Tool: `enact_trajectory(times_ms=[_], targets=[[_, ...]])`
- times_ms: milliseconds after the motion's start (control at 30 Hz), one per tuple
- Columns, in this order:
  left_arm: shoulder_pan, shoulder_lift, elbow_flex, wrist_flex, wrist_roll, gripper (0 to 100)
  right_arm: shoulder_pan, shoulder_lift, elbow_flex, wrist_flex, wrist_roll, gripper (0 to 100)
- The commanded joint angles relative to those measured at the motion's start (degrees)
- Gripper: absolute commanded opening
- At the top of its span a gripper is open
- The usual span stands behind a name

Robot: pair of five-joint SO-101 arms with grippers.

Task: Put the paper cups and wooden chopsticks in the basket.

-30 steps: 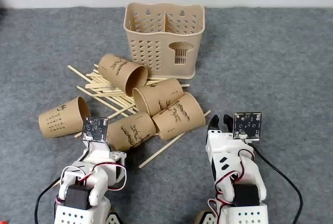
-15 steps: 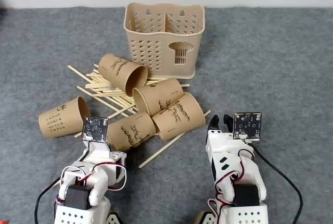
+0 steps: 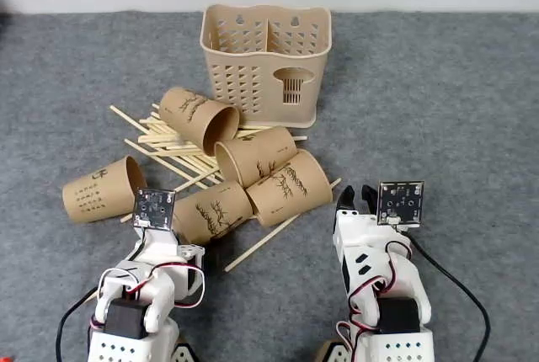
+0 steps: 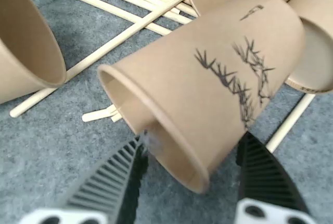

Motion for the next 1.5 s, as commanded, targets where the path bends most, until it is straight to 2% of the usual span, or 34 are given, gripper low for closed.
enact_trajectory(times_ms=[0, 1467], targets=[[-0.2, -0.7, -0.9, 0.1, 0.4, 27, 0.3, -0.7, 1.0, 0.1, 0.4, 10.2], [-0.2, -0.7, -0.9, 0.1, 0.4, 27, 0.3, -0.7, 1.0, 0.1, 0.4, 10.2]])
